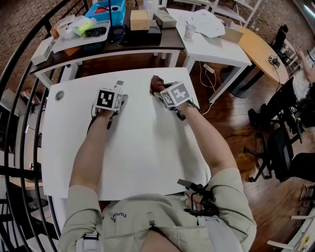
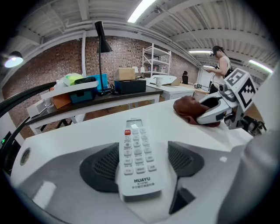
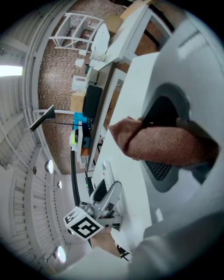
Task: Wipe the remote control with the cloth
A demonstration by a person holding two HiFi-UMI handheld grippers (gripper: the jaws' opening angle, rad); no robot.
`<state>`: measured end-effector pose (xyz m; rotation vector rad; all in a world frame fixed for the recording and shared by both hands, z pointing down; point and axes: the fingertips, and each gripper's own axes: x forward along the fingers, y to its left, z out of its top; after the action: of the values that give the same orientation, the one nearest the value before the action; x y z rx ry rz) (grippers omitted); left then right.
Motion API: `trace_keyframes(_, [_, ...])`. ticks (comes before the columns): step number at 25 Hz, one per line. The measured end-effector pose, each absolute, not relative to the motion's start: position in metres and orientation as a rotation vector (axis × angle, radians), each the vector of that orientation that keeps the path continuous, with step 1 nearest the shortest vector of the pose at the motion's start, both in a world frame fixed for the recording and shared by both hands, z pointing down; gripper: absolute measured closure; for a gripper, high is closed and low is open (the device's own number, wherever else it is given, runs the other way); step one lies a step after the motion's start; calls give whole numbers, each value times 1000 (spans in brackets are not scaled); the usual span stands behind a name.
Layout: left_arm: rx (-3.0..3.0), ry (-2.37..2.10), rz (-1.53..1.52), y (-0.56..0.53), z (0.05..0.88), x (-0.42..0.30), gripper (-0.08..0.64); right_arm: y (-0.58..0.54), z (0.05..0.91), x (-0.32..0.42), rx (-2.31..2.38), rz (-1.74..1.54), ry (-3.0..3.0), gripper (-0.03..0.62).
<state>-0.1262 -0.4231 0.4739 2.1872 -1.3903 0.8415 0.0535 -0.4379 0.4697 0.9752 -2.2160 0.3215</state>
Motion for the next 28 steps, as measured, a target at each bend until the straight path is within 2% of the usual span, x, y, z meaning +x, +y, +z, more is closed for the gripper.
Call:
trace_keyframes(4, [2194, -1359, 845, -422, 474, -123, 275, -435, 470, 52, 975, 316, -2215, 373])
trace_keyframes(6, [2200, -1360, 846, -421, 473, -122, 293, -434, 469, 52, 972, 307, -2214, 379])
trace_keyframes(14, [2212, -1426, 837, -419, 468, -123, 310, -429, 464, 56, 1015, 246, -2207, 453])
trace_keyframes(28, [2249, -1515, 664, -411, 440, -126, 313, -428, 428, 61, 1127, 167, -2275, 483])
